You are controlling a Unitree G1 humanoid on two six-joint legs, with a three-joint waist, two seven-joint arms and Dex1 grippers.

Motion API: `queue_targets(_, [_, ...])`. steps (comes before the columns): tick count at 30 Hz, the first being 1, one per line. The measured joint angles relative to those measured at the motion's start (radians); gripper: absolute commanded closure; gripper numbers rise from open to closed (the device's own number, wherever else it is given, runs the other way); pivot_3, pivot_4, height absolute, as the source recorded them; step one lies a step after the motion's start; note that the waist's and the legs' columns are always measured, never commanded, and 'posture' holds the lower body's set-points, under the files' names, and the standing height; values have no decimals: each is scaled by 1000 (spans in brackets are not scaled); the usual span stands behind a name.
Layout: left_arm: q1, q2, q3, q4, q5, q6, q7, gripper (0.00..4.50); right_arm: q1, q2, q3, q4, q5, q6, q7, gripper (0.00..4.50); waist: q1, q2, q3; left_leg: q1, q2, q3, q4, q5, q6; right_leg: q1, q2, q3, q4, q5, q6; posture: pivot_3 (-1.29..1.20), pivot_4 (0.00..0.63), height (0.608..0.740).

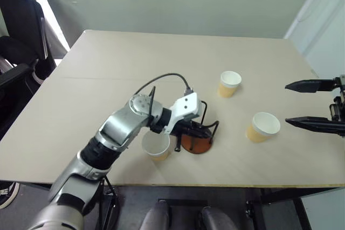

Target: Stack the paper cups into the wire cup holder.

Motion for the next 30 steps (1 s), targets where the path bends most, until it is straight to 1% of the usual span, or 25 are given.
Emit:
queue_targets(1, [0, 8, -3, -10, 11, -8, -4, 4473, 0, 0, 0, 0, 0, 0, 0, 0, 0, 0, 0, 0, 0, 0, 0, 0, 0, 0, 0, 0, 0, 0, 0, 0, 150, 740])
queue_targets(5, [16, 14, -10, -11, 30, -19, -6, 3252, 2, 0, 0, 0, 0, 0, 0, 0, 0, 0, 0, 0, 0, 0, 0, 0, 0, 0, 0, 0, 0, 0, 0, 0, 150, 740])
queue_targets(13, [28, 52, -29, -28, 59, -24, -30, 309, 2, 0, 0, 1, -1, -4, 0, 0, 0, 0, 0, 0, 0, 0, 0, 0, 1, 0, 0, 0, 0, 0, 0, 0, 150, 740])
queue_targets(14, [28, 51, -29, -28, 60, -24, -29, 17, 2, 0, 0, 1, -1, -4, 0, 0, 0, 0, 0, 0, 0, 0, 0, 0, 1, 0, 0, 0, 0, 0, 0, 0, 150, 740])
queue_targets(17, [18, 61, -27, -26, 62, -38, -42, 17, 0, 0, 5, 4, -3, -9, 0, 0, 0, 0, 0, 0, 0, 0, 0, -1, 1, 0, -1, 0, 0, 0, 0, 0, 150, 740])
queue_targets(24, [-46, 108, 61, -21, 48, -83, -98, 17, -2, -3, 24, 11, -11, -22, 4, 0, 0, 0, 0, 0, 0, 1, 0, -1, 2, 0, -1, 0, 0, 0, 0, 0, 150, 740])
queue_targets(27, [-50, 143, 73, -24, 49, -91, -123, 17, 5, -29, 72, 19, -69, -49, 2, 0, 0, 0, 0, 0, 0, 1, -1, -1, 2, -1, -1, 0, -1, 0, 0, 0, 150, 740])
queue_targets(30, [-51, 203, 89, -59, 35, -93, -171, 17, 37, -53, 146, 55, -170, -106, 2, 0, 0, 1, 0, 0, 0, 1, -1, -2, 3, -1, -2, 0, -1, 0, 0, 0, 150, 740])
